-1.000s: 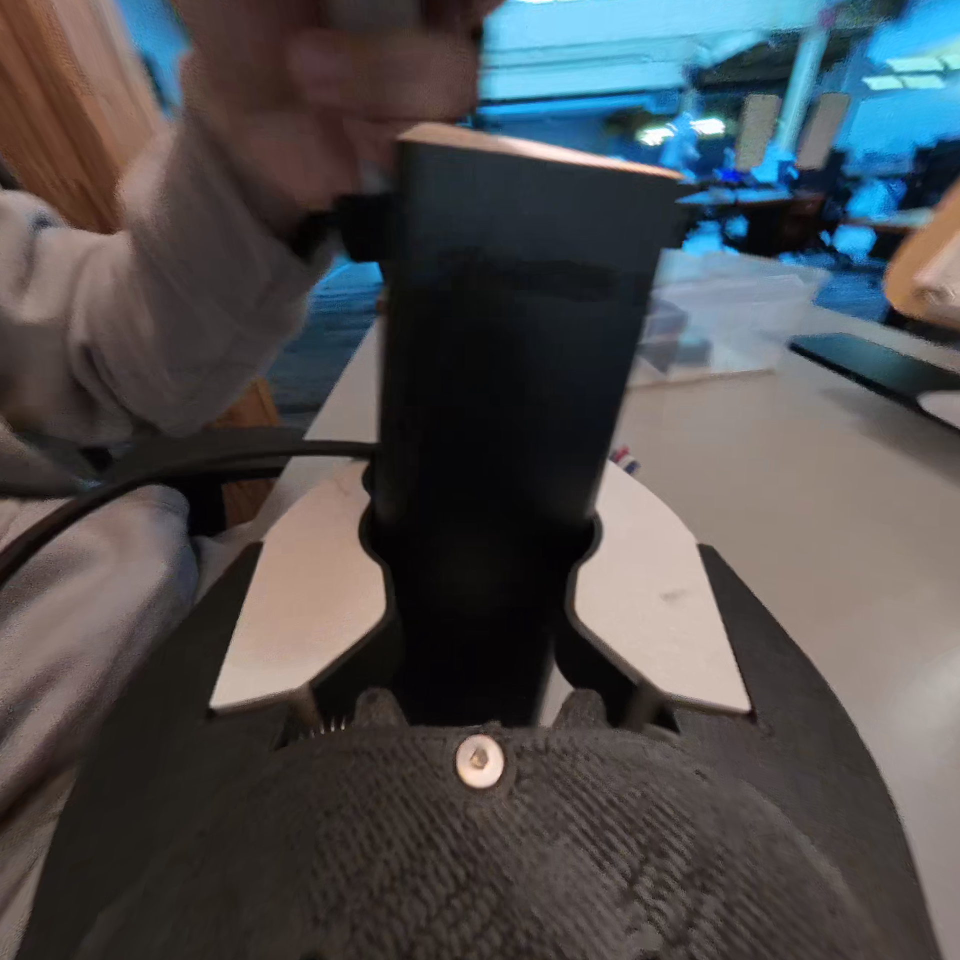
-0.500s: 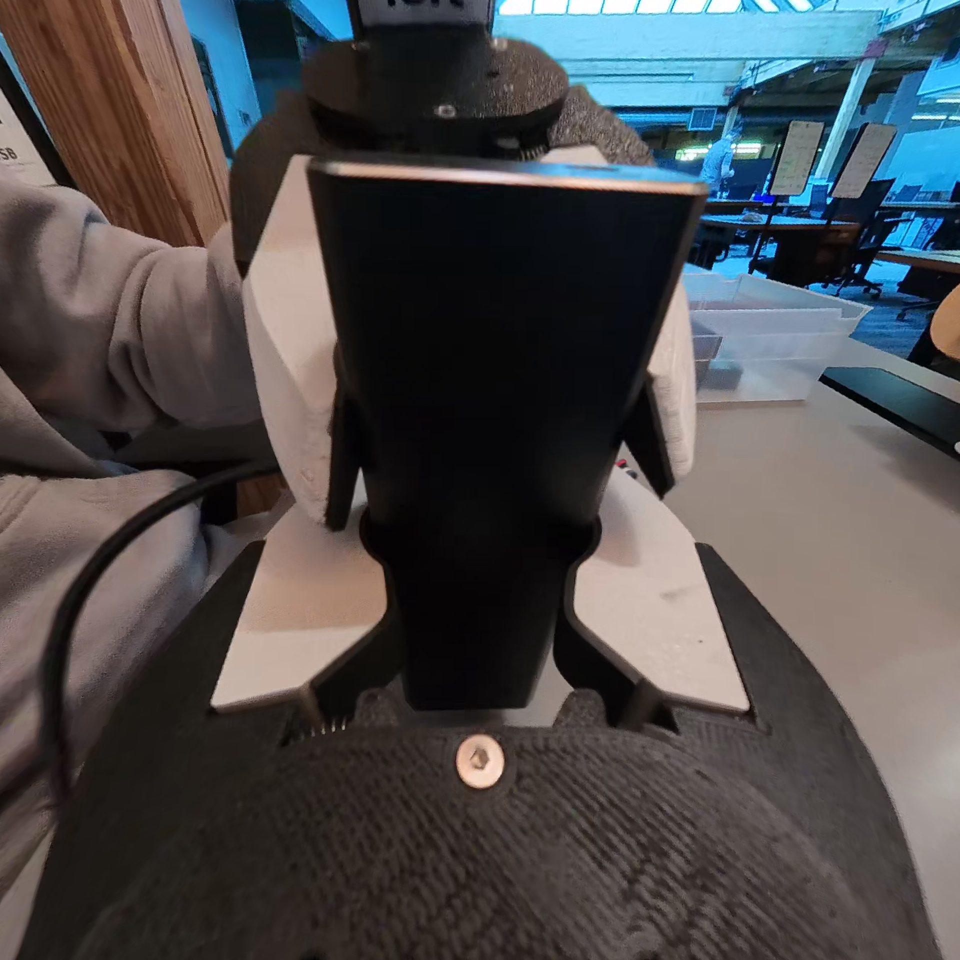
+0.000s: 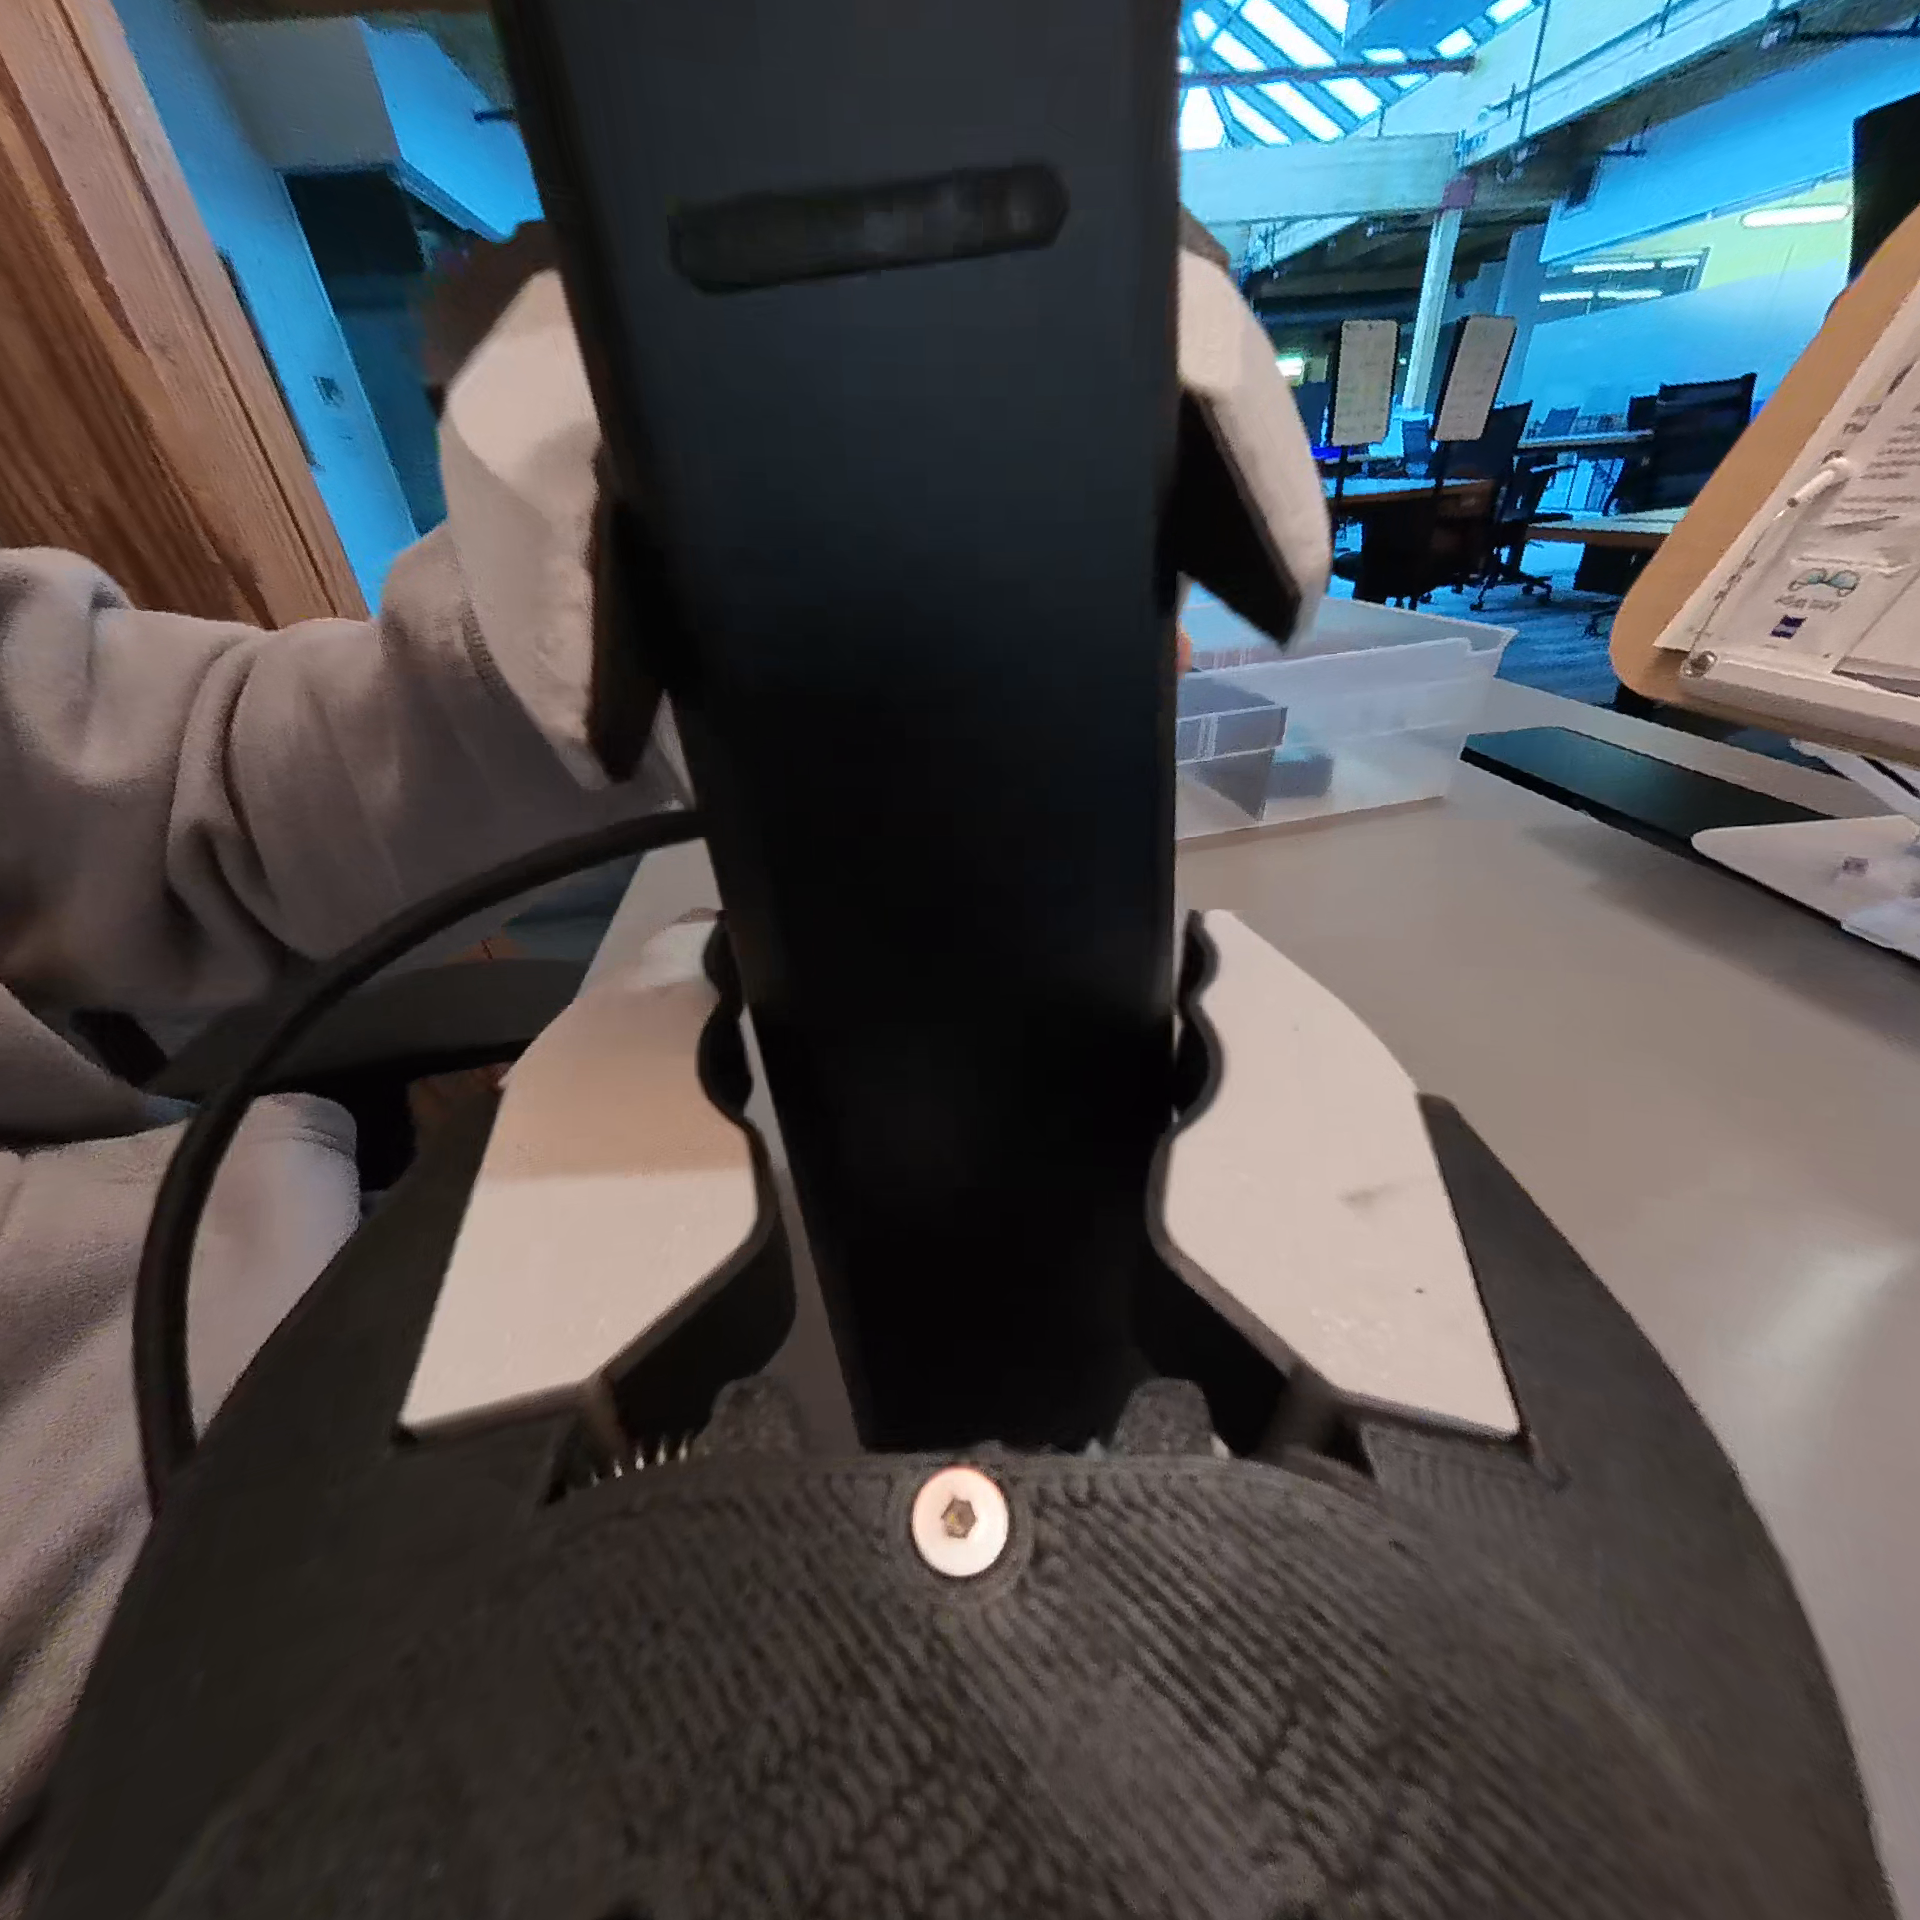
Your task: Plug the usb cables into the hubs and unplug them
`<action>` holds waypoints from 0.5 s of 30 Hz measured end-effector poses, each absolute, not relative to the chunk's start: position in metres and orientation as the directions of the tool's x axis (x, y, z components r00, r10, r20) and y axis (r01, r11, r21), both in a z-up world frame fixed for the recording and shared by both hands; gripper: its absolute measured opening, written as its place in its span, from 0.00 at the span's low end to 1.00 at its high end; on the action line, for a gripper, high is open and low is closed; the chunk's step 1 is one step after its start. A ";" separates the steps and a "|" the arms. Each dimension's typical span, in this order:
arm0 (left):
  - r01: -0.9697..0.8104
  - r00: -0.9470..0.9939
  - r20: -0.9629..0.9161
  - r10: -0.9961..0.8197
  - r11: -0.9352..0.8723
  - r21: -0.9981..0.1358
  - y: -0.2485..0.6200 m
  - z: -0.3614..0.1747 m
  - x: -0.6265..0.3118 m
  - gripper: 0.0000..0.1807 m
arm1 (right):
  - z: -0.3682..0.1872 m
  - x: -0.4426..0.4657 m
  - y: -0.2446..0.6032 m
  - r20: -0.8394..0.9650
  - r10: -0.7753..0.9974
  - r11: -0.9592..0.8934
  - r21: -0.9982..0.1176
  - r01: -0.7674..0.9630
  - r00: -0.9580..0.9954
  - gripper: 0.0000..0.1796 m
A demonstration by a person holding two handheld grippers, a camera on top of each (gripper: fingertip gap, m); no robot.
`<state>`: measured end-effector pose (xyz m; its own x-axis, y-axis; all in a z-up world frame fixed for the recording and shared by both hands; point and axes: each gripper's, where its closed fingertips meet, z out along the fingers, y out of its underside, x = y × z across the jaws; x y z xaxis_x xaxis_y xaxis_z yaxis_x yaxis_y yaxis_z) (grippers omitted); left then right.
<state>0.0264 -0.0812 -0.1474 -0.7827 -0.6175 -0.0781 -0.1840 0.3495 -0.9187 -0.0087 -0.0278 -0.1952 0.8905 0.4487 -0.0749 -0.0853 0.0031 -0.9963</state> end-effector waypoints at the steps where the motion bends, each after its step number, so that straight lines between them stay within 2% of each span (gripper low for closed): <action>1: -0.190 -0.798 -0.068 -0.599 0.357 -0.915 -0.084 -0.150 0.025 0.34 | -0.195 -0.009 -0.028 -0.072 0.437 0.007 -0.996 -0.083 0.897 0.41; 6: -0.180 -0.842 -0.090 -0.532 0.435 -0.882 -0.091 -0.166 0.019 0.34 | -0.213 -0.012 -0.031 -0.023 0.403 -0.044 -0.999 -0.006 0.915 0.40; 15: -0.257 -0.842 -0.098 -0.530 0.555 -0.791 -0.095 -0.183 0.022 0.34 | -0.226 -0.014 -0.032 -0.070 0.431 -0.057 -0.997 -0.050 0.900 0.40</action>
<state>0.0217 -0.0952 -0.1832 -0.8422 -0.5300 -0.0984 -0.2568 0.5550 -0.7912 -0.0145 -0.0319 -0.2258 0.8995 0.4313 -0.0696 -0.0499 -0.0568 -0.9971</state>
